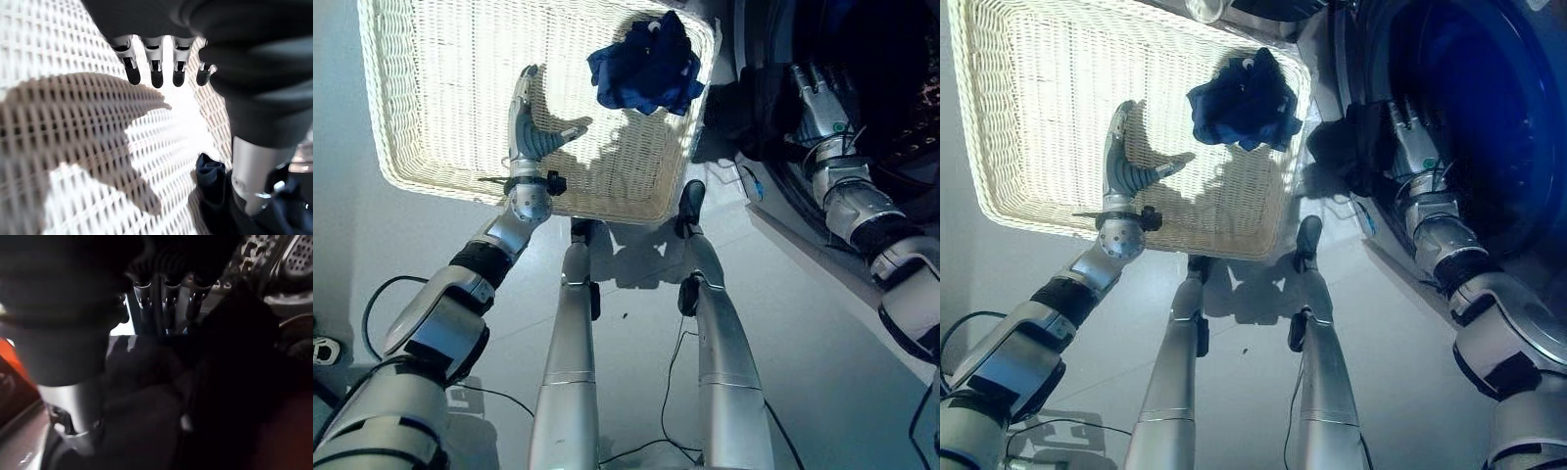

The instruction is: Put the clothes into the washing machine.

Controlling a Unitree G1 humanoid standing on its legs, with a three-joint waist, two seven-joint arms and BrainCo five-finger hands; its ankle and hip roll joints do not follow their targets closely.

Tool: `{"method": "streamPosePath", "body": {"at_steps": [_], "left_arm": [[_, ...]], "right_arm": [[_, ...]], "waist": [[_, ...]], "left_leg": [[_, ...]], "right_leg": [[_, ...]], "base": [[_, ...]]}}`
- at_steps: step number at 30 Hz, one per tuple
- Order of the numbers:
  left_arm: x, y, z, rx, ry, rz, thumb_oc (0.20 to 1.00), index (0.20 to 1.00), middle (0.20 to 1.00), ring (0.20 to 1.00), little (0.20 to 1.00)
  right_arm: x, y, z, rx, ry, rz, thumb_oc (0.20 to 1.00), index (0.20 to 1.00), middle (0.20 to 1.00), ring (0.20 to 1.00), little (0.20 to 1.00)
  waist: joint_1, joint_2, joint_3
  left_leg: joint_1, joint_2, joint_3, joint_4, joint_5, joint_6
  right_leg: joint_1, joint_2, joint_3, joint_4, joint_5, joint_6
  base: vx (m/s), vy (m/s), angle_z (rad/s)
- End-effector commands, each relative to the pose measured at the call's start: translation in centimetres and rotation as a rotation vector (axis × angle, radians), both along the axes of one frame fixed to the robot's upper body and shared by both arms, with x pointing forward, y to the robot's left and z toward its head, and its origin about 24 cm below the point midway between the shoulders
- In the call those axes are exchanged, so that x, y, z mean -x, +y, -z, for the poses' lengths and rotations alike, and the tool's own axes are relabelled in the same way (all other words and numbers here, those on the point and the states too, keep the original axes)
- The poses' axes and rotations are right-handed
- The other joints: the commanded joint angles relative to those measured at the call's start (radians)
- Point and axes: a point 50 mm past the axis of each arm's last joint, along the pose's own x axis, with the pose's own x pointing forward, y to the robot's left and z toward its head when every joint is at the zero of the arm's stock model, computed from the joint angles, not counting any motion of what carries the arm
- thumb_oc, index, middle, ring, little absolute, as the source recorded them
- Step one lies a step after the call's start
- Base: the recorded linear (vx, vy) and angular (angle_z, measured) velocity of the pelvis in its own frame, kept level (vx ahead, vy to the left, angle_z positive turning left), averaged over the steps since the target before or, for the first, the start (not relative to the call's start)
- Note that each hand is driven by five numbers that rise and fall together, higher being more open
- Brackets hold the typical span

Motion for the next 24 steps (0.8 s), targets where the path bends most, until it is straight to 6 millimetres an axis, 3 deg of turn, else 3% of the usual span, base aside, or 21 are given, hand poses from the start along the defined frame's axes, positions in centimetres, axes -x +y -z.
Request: {"method": "streamPosePath", "body": {"at_steps": [1, 11, 23, 24], "left_arm": [[0.4, -1.0, -0.4, 0.084, -0.059, 0.063, 1.0, 1.0, 1.0, 1.0, 1.0], [0.4, -1.7, -0.4, 0.104, -0.064, 0.082, 1.0, 1.0, 1.0, 1.0, 1.0], [0.6, -1.9, 0.1, 0.111, -0.062, 0.089, 1.0, 1.0, 1.0, 1.0, 1.0], [0.6, -2.1, 0.3, 0.113, -0.063, 0.089, 1.0, 1.0, 1.0, 1.0, 1.0]], "right_arm": [[0.5, -1.4, -1.9, 0.063, -0.062, 0.097, 1.0, 1.0, 1.0, 1.0, 1.0], [0.4, -1.5, -3.5, 0.128, -0.062, 0.179, 1.0, 1.0, 1.0, 1.0, 1.0], [-0.5, 0.1, -2.0, 0.239, 0.075, 0.12, 1.0, 1.0, 1.0, 1.0, 1.0], [-0.6, 0.1, -1.0, 0.257, 0.115, 0.124, 0.752, 0.752, 0.752, 0.752, 0.752]], "waist": [[0.012, 0.082, -0.018], [0.024, 0.108, -0.018], [0.026, 0.106, -0.018], [0.026, 0.107, -0.018]], "left_leg": [[0.006, -0.132, 0.055, -0.082, 0.061, 0.1], [-0.01, -0.139, 0.054, -0.098, 0.078, 0.103], [-0.008, -0.14, 0.058, -0.1, 0.085, 0.105], [-0.008, -0.14, 0.059, -0.101, 0.088, 0.105]], "right_leg": [[-0.007, 0.075, -0.089, 0.092, -0.05, 0.075], [-0.028, 0.074, -0.087, 0.086, -0.043, 0.07], [-0.025, 0.077, -0.09, 0.085, -0.043, 0.065], [-0.027, 0.077, -0.089, 0.087, -0.042, 0.064]], "base": [[0.0, 0.032, 0.02], [0.01, 0.031, 0.05], [0.0, 0.003, 0.0], [0.0, 0.0, 0.0]]}}
